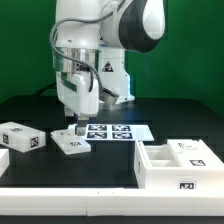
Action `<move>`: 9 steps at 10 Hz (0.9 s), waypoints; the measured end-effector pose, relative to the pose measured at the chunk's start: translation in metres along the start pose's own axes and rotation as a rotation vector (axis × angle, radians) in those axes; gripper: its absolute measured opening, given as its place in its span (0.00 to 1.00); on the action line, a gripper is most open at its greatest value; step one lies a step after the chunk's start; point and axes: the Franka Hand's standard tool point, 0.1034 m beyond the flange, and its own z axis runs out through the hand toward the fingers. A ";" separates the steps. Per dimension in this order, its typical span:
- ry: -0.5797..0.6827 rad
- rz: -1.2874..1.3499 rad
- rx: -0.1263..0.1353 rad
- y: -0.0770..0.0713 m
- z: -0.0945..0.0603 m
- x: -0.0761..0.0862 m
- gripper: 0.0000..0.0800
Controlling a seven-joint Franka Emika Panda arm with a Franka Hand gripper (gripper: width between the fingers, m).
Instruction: Assemble cabinet
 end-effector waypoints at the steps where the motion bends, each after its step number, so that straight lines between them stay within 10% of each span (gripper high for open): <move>1: 0.000 0.000 0.000 0.000 0.000 0.000 1.00; 9: 0.023 -0.020 0.013 -0.007 -0.001 -0.004 1.00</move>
Offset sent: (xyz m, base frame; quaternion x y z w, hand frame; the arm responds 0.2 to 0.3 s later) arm 0.0082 -0.0070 -0.0245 0.0462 0.0382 -0.0170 0.9981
